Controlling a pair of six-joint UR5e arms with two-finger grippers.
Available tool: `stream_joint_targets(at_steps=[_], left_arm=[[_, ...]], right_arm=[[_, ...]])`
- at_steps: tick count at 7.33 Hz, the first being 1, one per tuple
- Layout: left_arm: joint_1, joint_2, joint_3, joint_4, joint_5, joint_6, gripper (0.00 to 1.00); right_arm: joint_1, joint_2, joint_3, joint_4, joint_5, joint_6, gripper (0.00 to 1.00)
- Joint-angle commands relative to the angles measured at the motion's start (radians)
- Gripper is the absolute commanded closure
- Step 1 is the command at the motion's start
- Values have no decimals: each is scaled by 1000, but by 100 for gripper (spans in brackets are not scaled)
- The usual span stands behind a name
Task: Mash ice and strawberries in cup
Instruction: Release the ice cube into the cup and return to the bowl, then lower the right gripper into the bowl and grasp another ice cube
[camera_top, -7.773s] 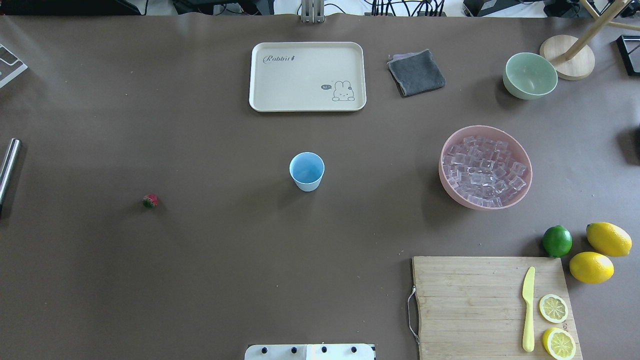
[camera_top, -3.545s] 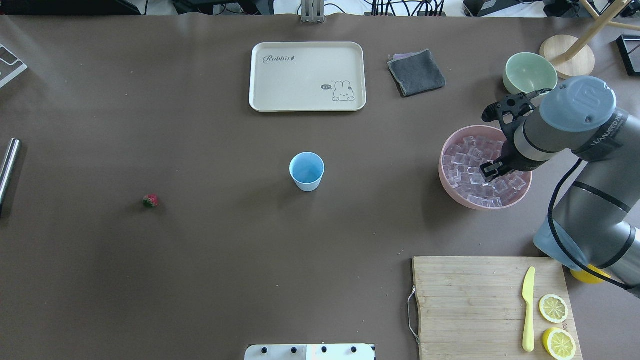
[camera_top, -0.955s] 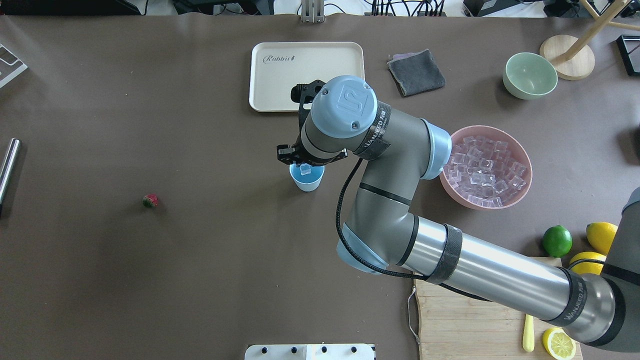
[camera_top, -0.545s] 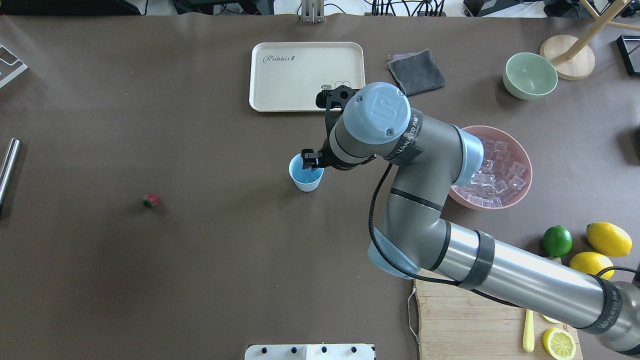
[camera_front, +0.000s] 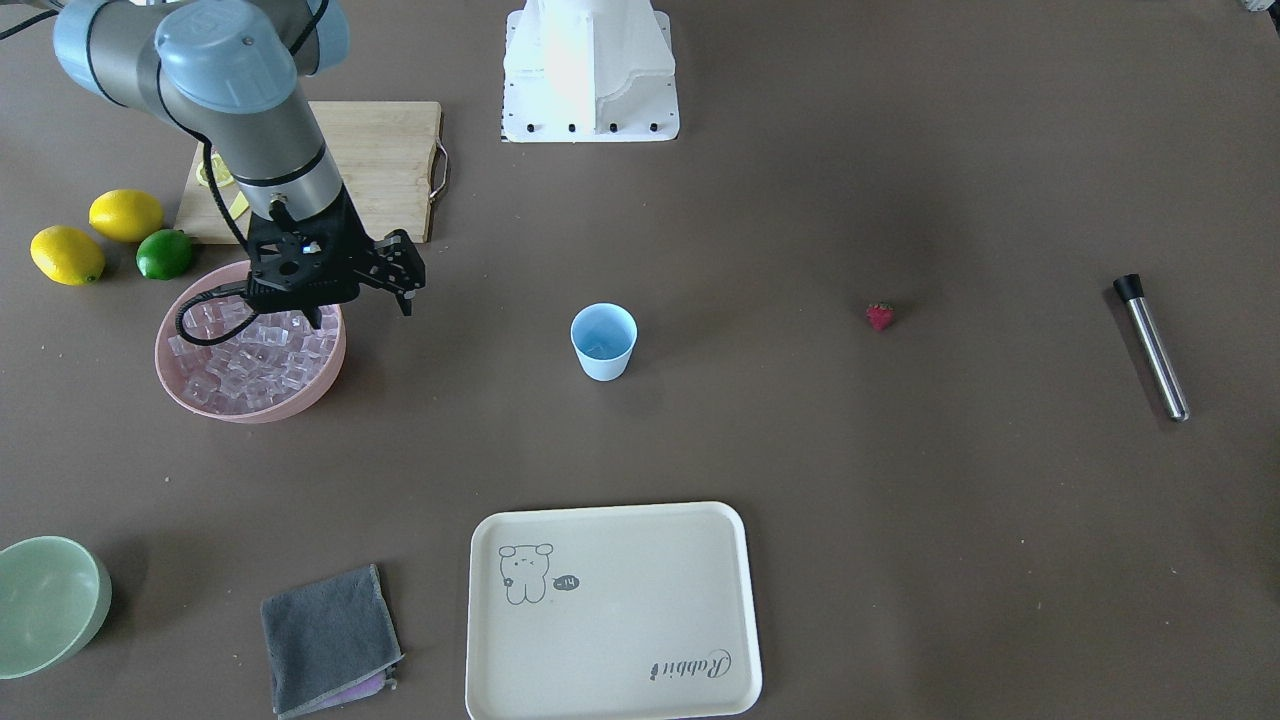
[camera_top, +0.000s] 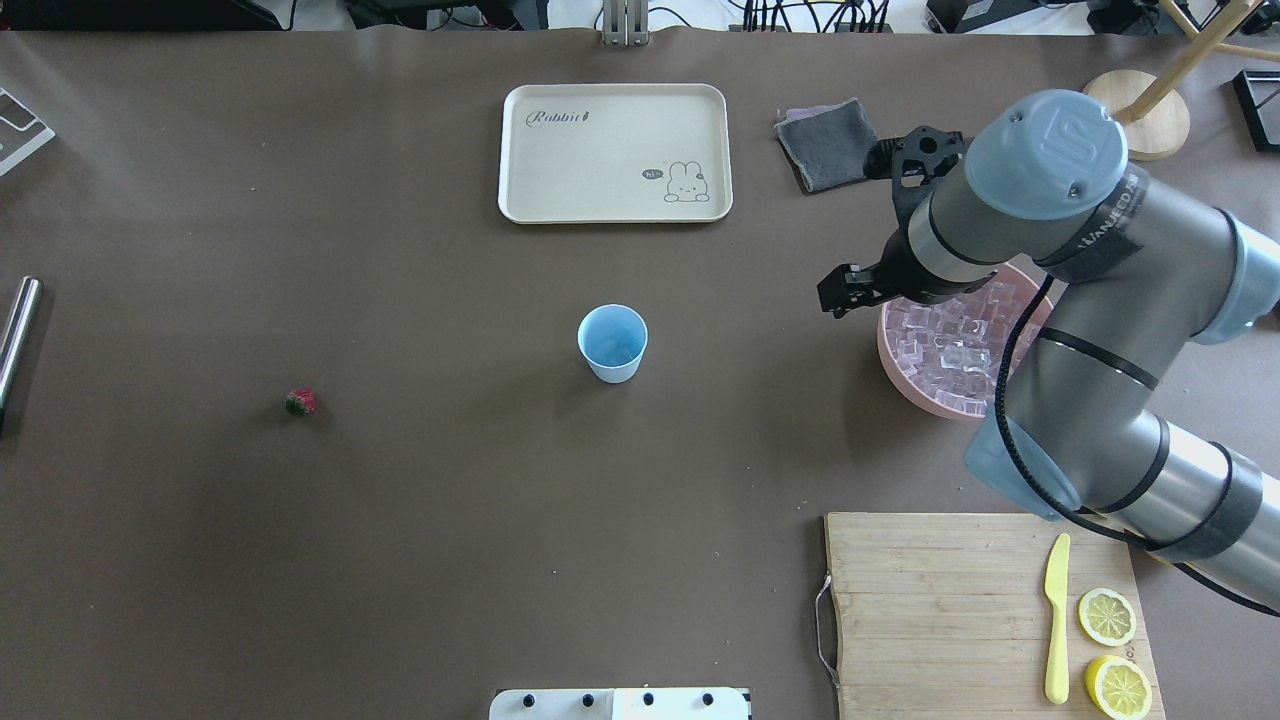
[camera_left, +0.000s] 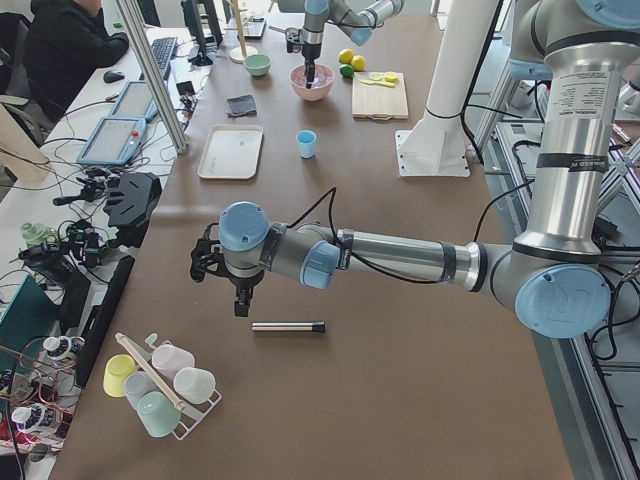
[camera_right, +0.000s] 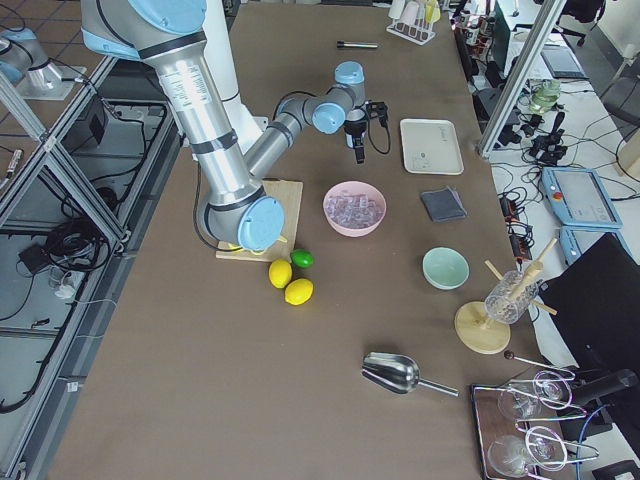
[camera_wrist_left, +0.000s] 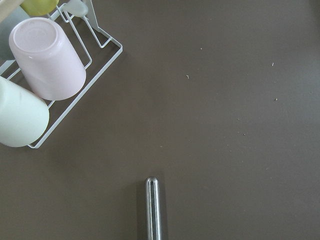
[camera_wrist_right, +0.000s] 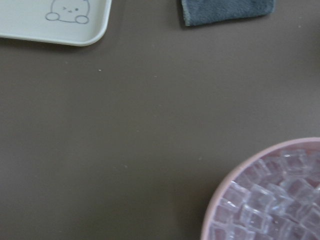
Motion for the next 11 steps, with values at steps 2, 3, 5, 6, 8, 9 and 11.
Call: stream_joint_targets(at_steps=[2,3,5,6,8,9,11], left_arm=[[0,2,-1,-3,0,-2,2],[-2,2,-6,-3,0,-3,2],[0,1,-3,-3,0,-3,2],[0,1,-3,-3,0,-7,2],[0,1,-4,-3,0,-7,2],[0,1,-4,-3,0,-7,2],[0,1,-6,-2,0,-8,2]], right_arm=[[15,-132,30,-75,-105,-229,2],[-3,-140,30,-101,-116,-330,9],[-28,-141,23,-118,-154,-384,10],[-29,-143,23,-130,-156,-384,15],[-34,-143,19,-132,-154,-384,35],[-43,-143,19,-133,-154,-381,36],[-65,-143,15,-132,-154,-376,46]])
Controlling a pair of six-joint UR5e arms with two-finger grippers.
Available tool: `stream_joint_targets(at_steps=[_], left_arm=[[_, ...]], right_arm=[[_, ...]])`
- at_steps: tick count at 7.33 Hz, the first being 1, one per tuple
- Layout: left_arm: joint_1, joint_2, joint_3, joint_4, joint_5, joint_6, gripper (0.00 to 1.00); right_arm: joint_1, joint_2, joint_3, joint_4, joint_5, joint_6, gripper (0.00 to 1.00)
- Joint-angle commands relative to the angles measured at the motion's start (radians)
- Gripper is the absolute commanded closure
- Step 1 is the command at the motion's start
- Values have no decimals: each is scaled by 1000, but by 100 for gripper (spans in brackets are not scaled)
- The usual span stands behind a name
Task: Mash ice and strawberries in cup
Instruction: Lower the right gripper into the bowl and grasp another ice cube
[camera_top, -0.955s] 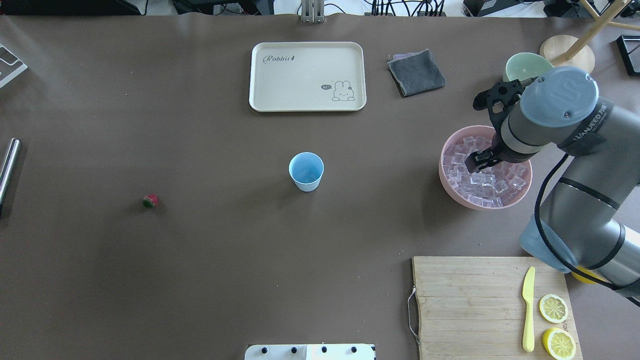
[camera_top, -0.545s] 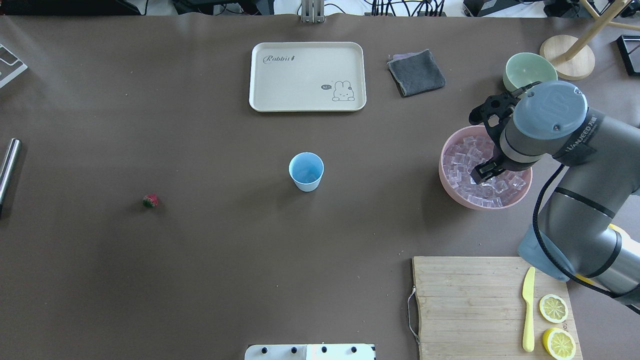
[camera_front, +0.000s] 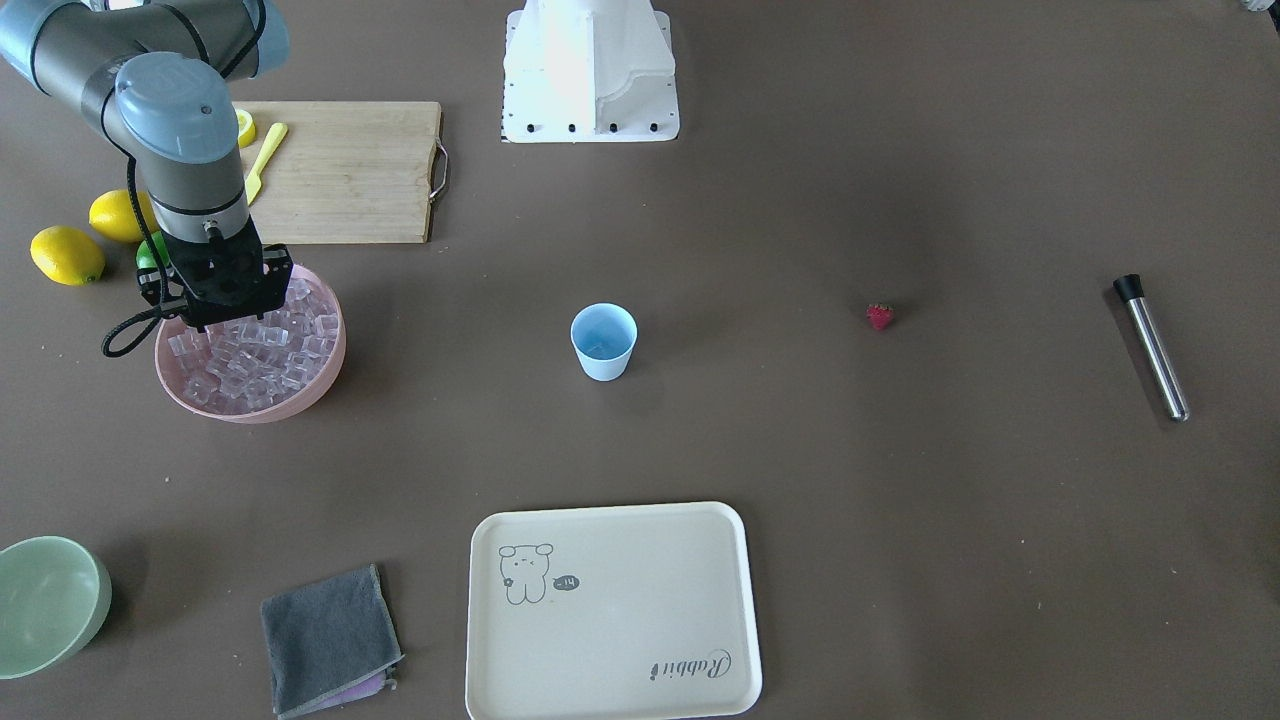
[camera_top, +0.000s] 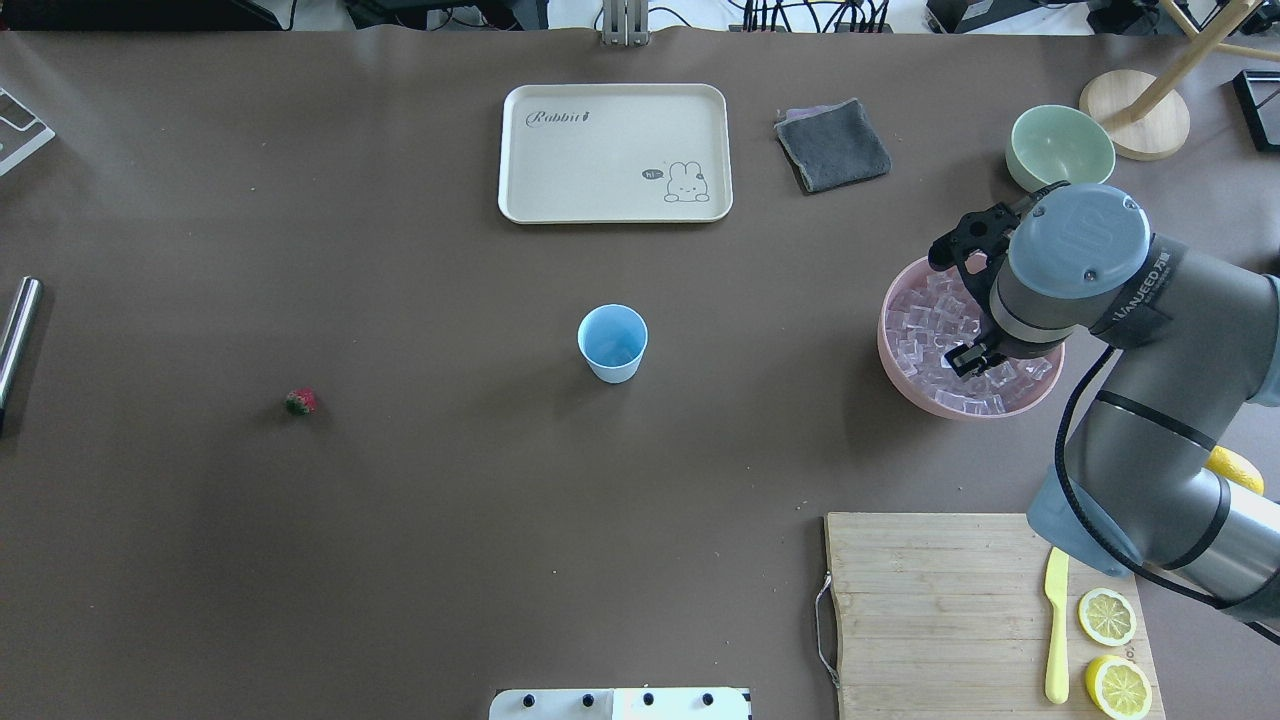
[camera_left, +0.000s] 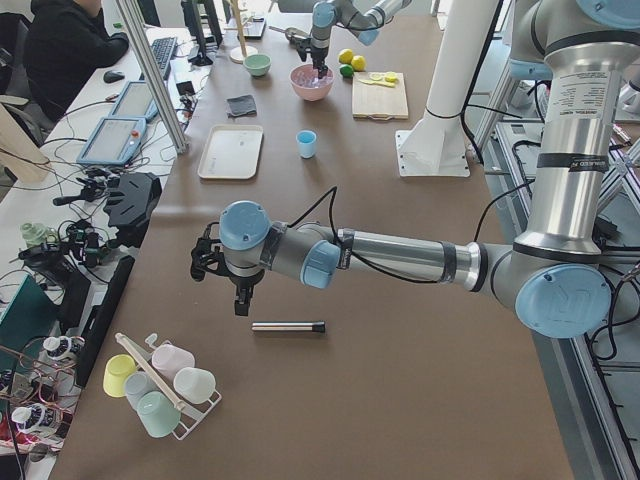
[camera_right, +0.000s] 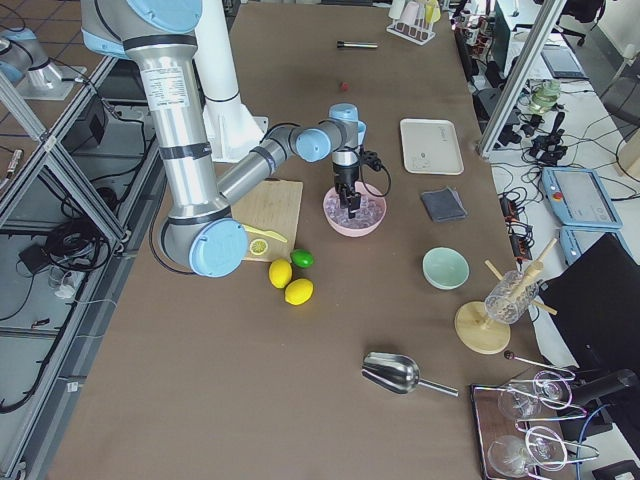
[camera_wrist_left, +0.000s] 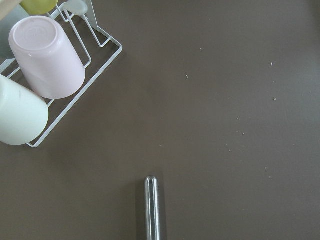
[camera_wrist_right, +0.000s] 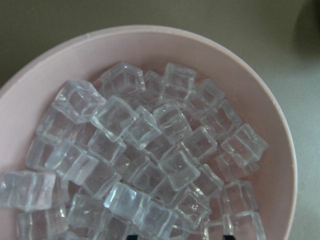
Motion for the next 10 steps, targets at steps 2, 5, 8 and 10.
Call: stream_joint_targets(at_steps=[2,5,8,10], left_arm=[[0,0,1,0,0,-1,2],[-2,2,0,0,0,0,2],[0,2,0,0,0,0,2],[0,2,-2,0,0,0,2]], right_arm=[[-13,-11,-2,0,-1,-6,50],[-21,-14,1,0,-2,-3,52],[-30,-14,-7,0,-1,-7,76],[-27,-5,-5,-1,3,-15,79]])
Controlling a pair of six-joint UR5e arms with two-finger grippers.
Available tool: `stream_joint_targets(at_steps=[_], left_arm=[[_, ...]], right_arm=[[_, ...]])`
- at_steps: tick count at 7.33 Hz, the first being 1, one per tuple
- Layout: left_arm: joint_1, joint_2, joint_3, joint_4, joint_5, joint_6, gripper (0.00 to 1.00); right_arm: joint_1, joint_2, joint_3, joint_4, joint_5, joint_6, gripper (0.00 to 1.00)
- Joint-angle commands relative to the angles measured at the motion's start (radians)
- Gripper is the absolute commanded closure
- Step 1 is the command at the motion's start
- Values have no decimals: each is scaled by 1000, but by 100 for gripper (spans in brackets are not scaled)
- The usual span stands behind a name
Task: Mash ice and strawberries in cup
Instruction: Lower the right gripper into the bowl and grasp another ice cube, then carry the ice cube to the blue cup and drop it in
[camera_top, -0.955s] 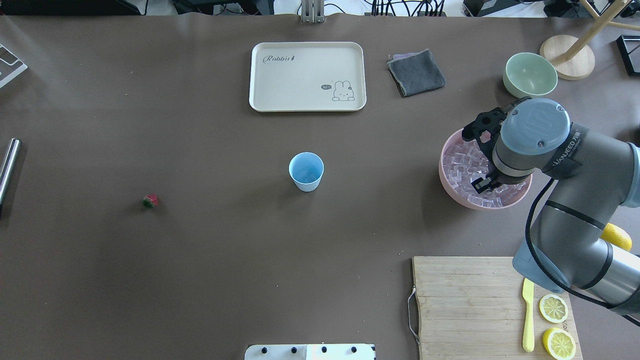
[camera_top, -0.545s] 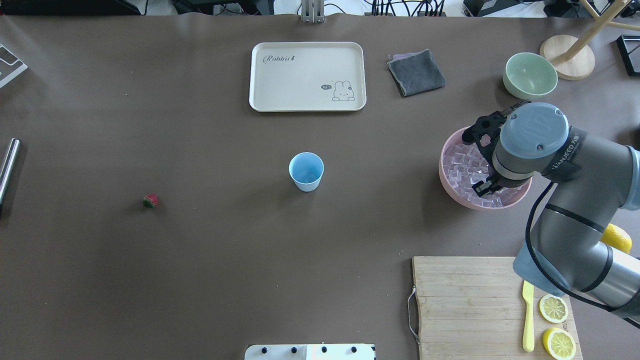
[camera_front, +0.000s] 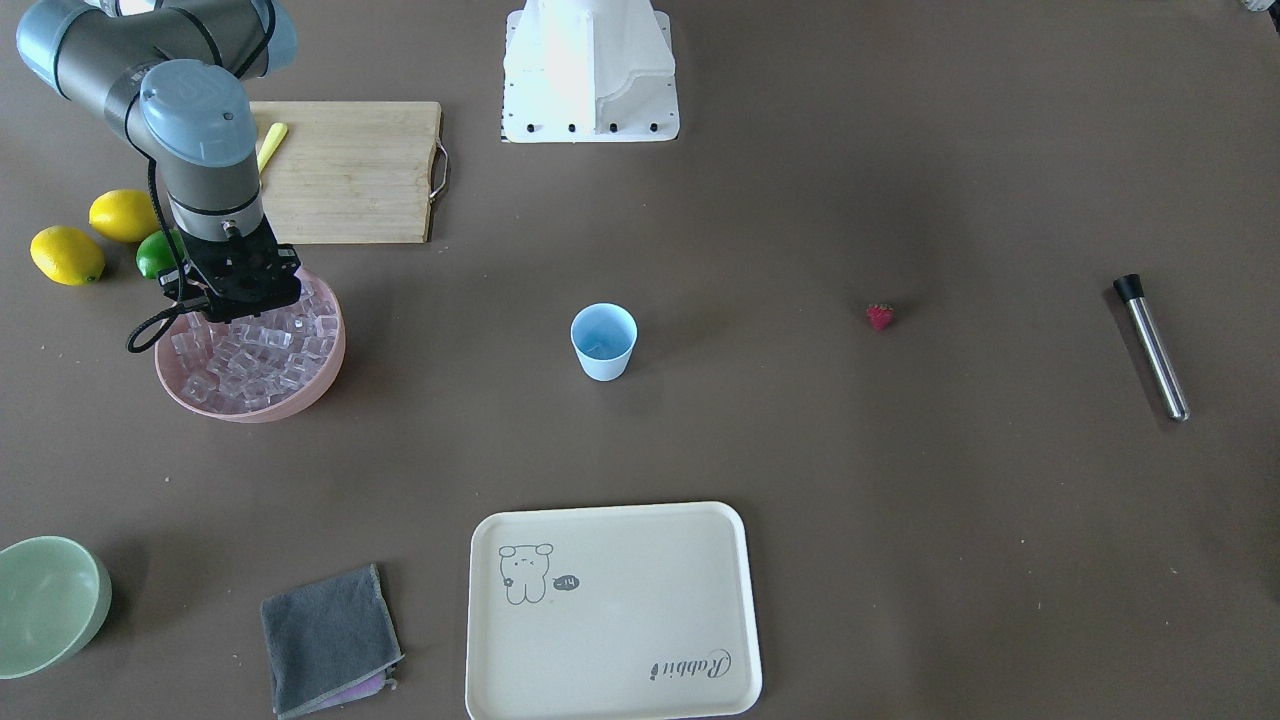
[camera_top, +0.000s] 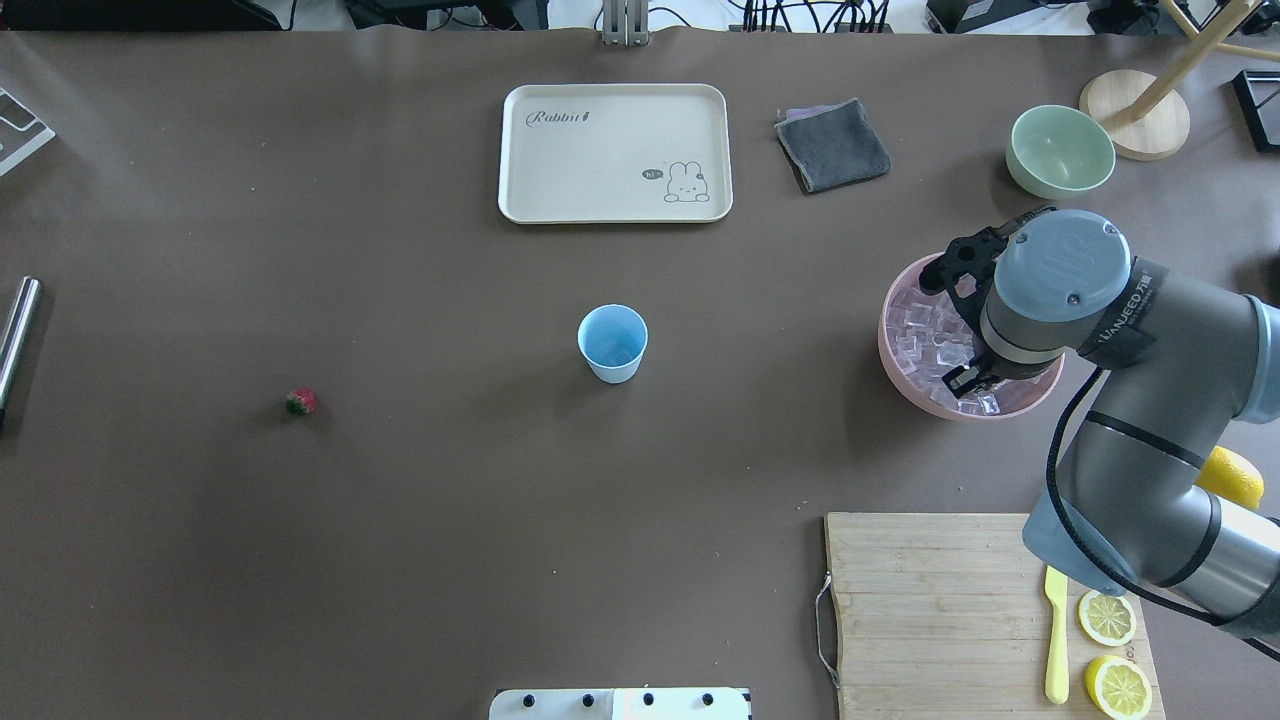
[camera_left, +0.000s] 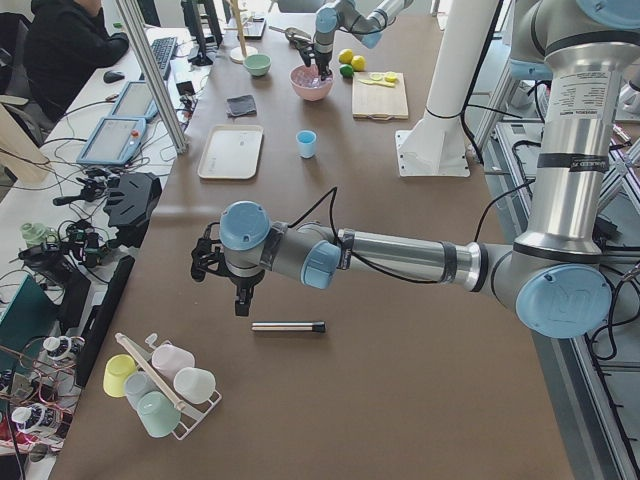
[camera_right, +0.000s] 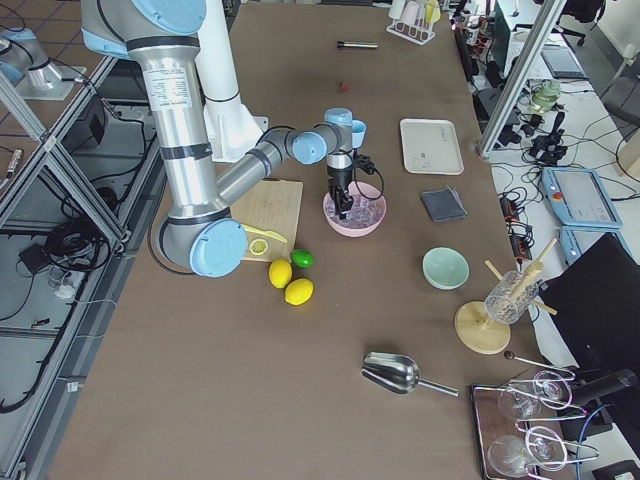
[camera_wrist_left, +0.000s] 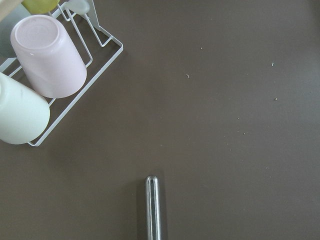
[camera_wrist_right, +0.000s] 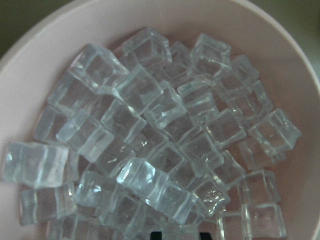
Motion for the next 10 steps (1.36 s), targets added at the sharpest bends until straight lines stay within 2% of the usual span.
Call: stream_joint_targets(at_steps=[1,2,3,4,5,7,8,9,10], left_arm=[[0,-2,1,0,0,1,2],[0,-3,1,0,0,-1,2],[2,-5,2,0,0,-1,2],[2,-5,-2,0,0,-2,2],[0,-5,-13,3,0,-2,2],[2,-12,-15,8,2,-4,2],[2,-17,-15,9,2,-4,2],[2,-17,-15,9,0,-4,2],[2,-17,-15,9,0,-4,2]], right_arm=[[24,13,7,-1,12,-13,79],[70,52,16,-22,51,-17,80],[136,163,25,-132,138,-21,80],[124,285,16,-197,153,7,81],[83,375,-30,-188,153,129,81],[-38,531,-183,-2,126,444,81],[-110,567,-267,116,56,551,81],[-177,573,-301,181,-27,644,81],[-199,602,-328,229,-36,683,81]])
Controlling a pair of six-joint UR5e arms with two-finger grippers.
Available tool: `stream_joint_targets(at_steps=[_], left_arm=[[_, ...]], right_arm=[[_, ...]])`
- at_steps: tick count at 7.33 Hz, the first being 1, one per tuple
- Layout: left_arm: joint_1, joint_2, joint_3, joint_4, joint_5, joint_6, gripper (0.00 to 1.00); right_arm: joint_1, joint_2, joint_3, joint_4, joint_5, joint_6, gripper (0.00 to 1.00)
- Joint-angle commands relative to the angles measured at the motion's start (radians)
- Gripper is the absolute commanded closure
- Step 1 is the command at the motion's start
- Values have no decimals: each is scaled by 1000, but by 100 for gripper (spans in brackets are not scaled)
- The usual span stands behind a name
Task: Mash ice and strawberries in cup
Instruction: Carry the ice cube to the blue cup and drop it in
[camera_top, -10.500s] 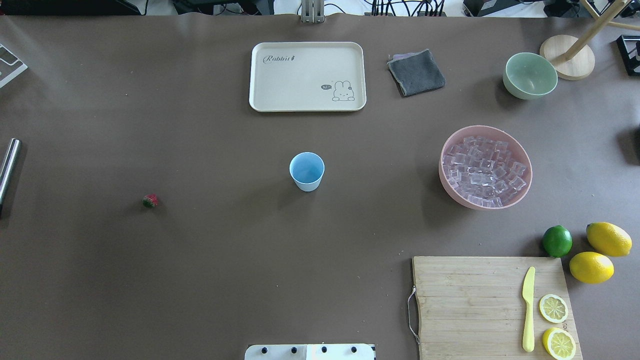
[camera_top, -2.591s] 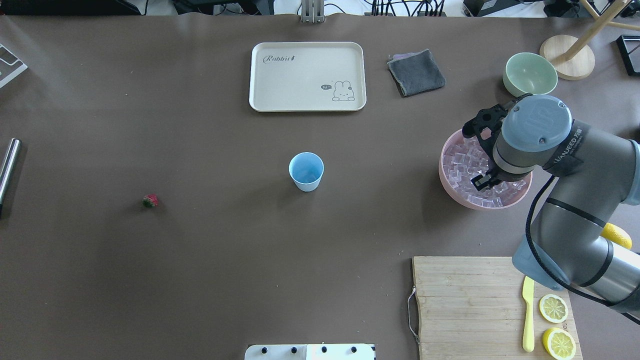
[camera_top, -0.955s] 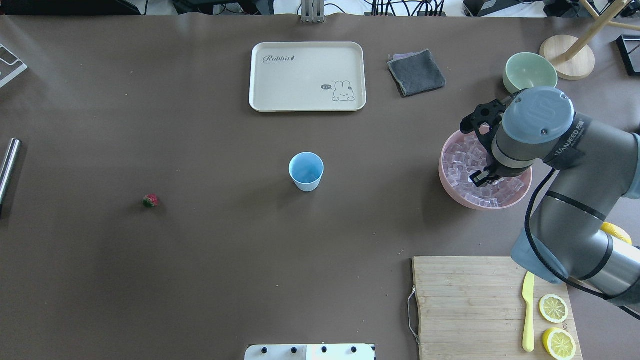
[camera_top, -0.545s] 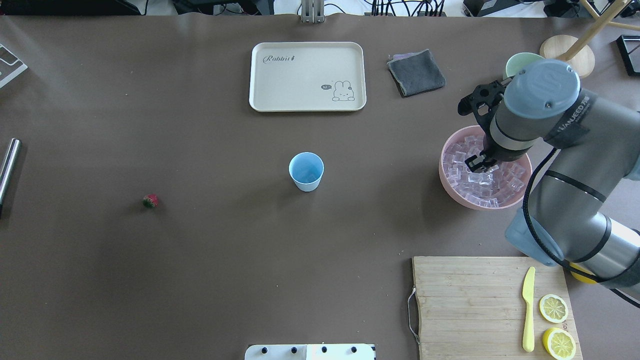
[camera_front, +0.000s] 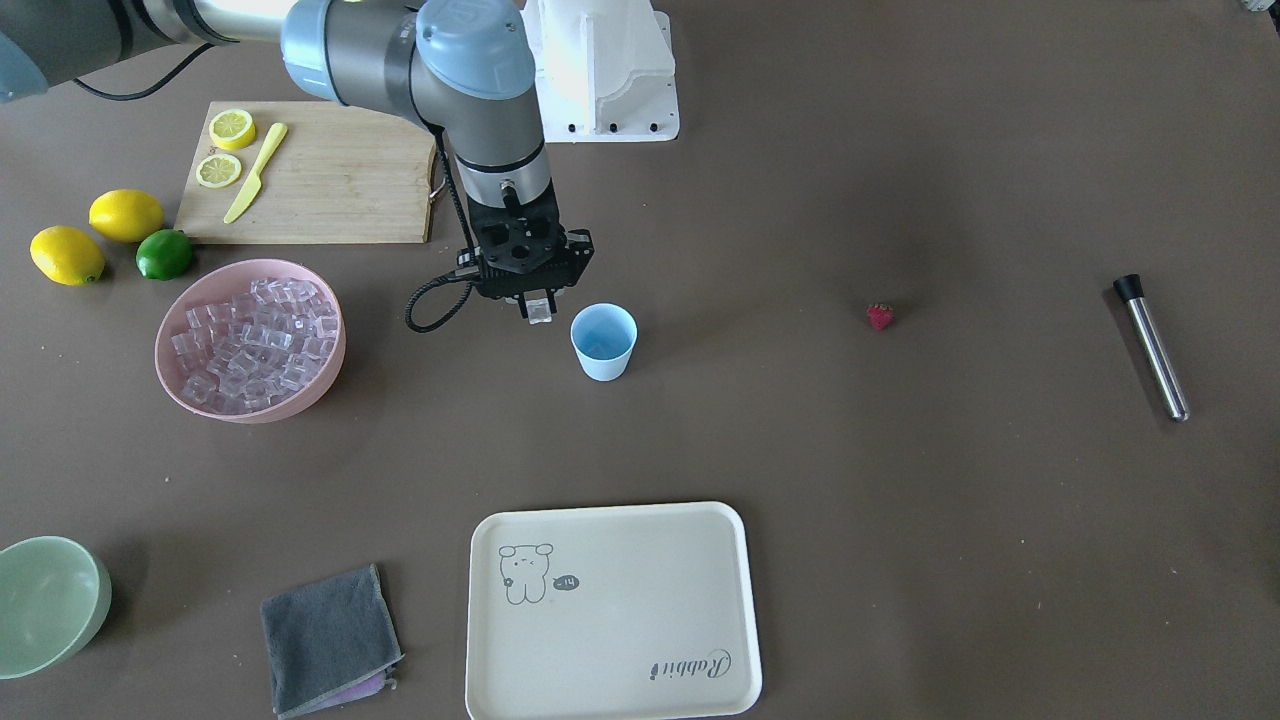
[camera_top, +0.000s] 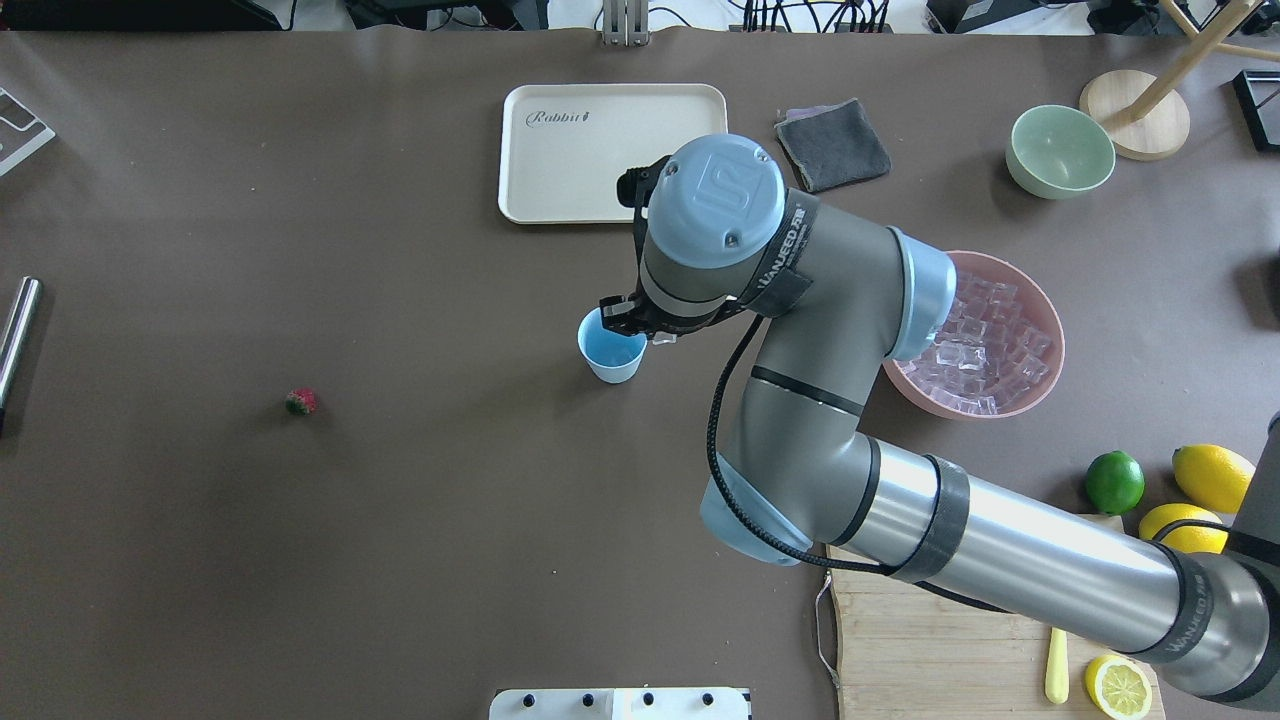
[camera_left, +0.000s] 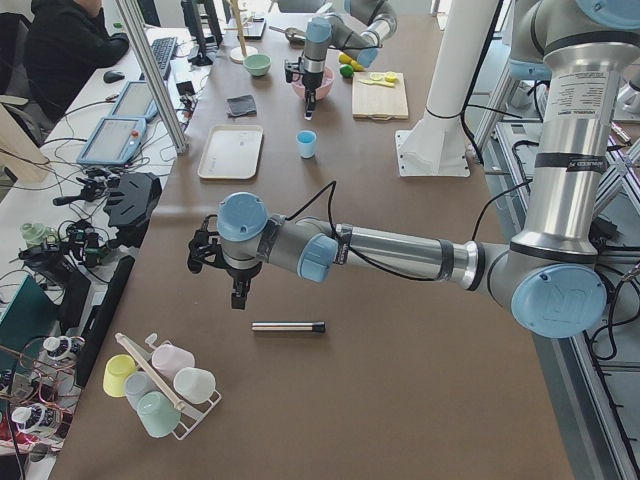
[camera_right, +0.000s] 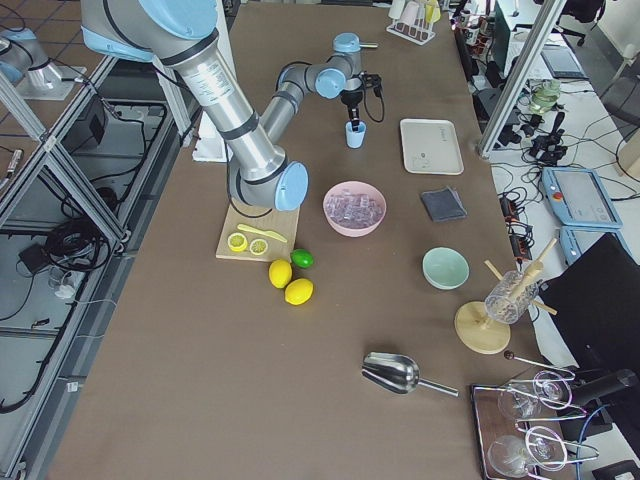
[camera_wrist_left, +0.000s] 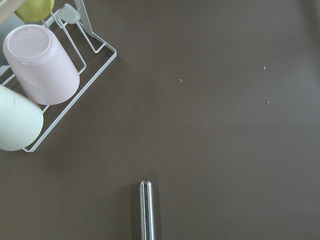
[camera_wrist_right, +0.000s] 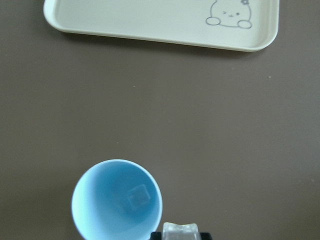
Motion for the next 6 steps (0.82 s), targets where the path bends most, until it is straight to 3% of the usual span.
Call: stream_joint_targets(at_steps=[1,2,3,4,6], left_arm=[[2,-1,3,0,0,0,2],[2,-1,8,-1,0,0,2],[2,-1,6,0,0,0,2],[2,1,8,-1,0,1,2],[2,1,6,0,0,2,2]], right_arm=[[-52,47,-67,82,-42,80,81],[-49,42,-78,83,-44,66,80],[-44,41,-76,83,-45,60,72],[-37,45,-72,83,-53,60,6],[-18,41,-67,82,-48,58,0]])
